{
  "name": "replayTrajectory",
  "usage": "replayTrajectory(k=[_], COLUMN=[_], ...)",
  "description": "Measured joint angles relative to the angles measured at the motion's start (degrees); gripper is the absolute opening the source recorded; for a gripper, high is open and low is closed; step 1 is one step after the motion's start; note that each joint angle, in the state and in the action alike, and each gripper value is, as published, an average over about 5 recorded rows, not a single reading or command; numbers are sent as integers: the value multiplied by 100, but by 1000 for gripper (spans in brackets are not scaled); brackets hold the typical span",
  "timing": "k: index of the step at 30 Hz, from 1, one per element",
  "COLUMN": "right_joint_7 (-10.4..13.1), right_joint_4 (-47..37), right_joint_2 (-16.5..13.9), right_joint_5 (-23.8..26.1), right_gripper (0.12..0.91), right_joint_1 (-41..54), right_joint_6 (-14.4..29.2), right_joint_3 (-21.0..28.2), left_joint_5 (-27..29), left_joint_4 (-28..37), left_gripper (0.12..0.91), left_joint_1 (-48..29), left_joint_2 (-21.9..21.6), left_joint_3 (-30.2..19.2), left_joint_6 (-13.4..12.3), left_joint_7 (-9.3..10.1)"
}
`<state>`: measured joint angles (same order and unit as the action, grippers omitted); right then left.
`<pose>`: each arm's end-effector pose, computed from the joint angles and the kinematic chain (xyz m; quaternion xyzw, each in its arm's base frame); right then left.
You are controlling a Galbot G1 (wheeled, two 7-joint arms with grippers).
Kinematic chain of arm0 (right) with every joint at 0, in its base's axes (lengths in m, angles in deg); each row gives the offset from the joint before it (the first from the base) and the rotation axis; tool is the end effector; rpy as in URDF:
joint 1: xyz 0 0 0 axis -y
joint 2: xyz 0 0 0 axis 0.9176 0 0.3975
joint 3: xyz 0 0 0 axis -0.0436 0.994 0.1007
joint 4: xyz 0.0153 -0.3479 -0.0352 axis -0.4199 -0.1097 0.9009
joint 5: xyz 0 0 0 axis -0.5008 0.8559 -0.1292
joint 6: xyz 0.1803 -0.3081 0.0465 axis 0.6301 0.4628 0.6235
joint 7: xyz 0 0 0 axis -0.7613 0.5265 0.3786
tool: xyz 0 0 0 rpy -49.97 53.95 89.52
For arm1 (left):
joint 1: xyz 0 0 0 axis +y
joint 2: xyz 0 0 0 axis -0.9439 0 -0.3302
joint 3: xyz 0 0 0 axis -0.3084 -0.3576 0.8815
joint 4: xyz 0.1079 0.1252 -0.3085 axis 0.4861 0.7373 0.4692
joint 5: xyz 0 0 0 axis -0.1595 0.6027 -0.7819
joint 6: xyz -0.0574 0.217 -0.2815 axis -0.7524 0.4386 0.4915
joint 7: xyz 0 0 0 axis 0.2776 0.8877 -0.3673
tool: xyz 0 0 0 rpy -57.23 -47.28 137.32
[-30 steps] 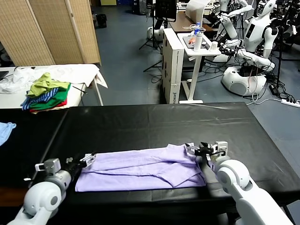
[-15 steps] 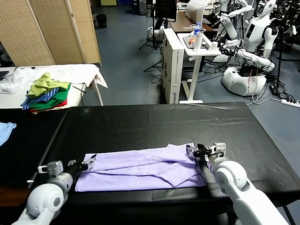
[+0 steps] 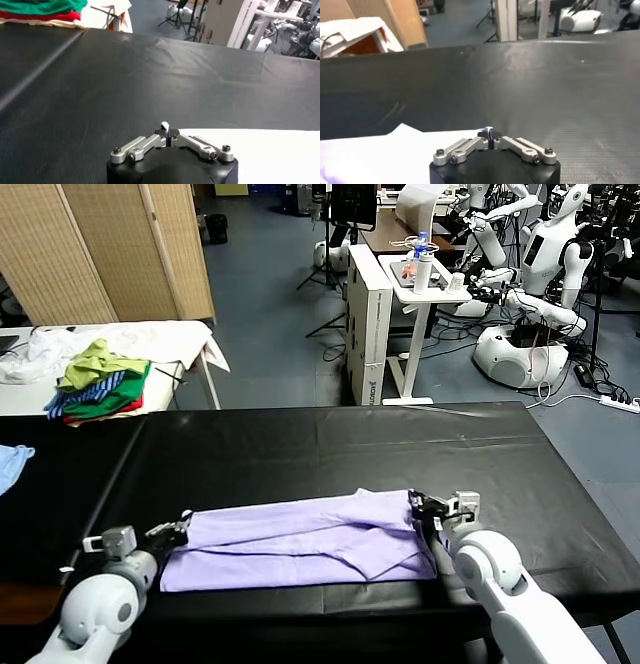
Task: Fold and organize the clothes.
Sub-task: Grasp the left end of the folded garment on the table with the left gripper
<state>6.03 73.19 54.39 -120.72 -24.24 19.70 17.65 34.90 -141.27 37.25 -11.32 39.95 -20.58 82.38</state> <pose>0.3318 -0.0445 -0.2818 0.0574 -0.9586 -0.0513 0.2741 0.2644 0.1313 -0.2800 0.0015 -0.9596 0.0587 0.2751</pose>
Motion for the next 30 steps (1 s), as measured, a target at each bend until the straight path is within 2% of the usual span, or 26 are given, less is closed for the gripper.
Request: replayTrajectory(k=[3, 5, 9, 10, 13, 17, 20, 23, 30], right_joint_7=[-41, -92, -238, -263, -297, -314, -365, -406, -434], right_joint_4=[22, 52, 167, 211, 374, 658, 867, 1012, 1181], right_joint_2=[27, 26, -41, -70, -168, -338, -471, -584, -680], right_joint_5=[-4, -8, -33, -44, -101, -226, -257, -255, -233], right_gripper=[150, 196, 408, 484, 673, 864, 901, 906, 907], right_joint_1=[-38, -71, -155, -181, -264, -414, -543, -658, -802], right_joint_6=[-22, -38, -60, -63, -78, -112, -115, -110, -106], right_joint_3=[-17, -45, -119, -136, -184, -269, -355, -435, -496], left_joint_5=[202, 306, 430, 447, 451, 397, 308, 264, 334], left_joint_4=[78, 113, 117, 102, 26, -120, -250, -369, -516], left_gripper=[154, 154, 161, 181, 316, 579, 760, 876, 907], left_joint_1=[-66, -95, -95, -80, -11, 118, 253, 413, 836], left_joint_2=[12, 24, 66, 76, 83, 33, 12, 80, 472], left_joint_3=[-47, -72, -87, -83, -52, 47, 174, 354, 803], left_joint_6=[-98, -141, -177, -184, -197, -204, -201, -212, -375], left_joint_7=[-14, -27, -38, -40, -37, -20, -26, -83, -267])
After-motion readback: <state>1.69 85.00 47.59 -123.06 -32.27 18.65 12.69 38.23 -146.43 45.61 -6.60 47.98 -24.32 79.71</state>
